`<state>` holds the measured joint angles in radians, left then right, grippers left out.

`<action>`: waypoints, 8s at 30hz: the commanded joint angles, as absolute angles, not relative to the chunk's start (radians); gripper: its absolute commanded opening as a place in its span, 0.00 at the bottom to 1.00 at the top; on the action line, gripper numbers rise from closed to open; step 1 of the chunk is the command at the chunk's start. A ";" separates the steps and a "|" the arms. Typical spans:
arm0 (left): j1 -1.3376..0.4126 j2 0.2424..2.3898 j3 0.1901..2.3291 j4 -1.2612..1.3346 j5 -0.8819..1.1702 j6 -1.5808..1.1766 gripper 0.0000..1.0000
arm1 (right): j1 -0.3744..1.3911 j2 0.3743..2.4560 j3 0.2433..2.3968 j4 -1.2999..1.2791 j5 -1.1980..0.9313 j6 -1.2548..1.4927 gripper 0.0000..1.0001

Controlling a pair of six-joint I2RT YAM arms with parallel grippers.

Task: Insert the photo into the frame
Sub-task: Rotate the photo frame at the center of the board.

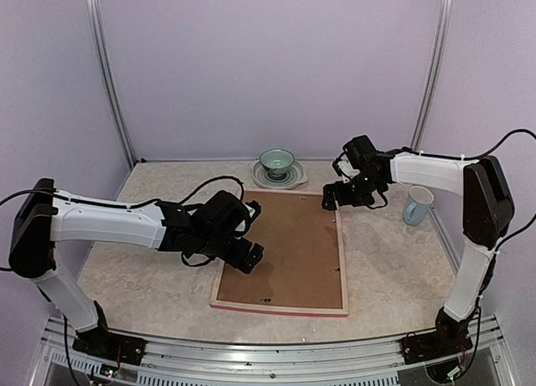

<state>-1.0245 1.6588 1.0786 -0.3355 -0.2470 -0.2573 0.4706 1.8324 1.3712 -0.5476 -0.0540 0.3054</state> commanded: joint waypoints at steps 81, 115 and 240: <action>-1.132 1.502 0.736 -0.501 -0.231 -0.496 0.99 | 0.334 2.433 2.001 -0.566 -0.359 -0.005 0.94; -0.938 1.186 0.683 -0.599 -0.310 -0.879 0.99 | 0.431 2.223 1.600 -0.511 -0.491 0.073 0.95; -0.623 1.667 0.990 -0.297 -0.009 -0.632 0.99 | 0.517 1.398 0.765 -0.358 -0.210 0.474 0.99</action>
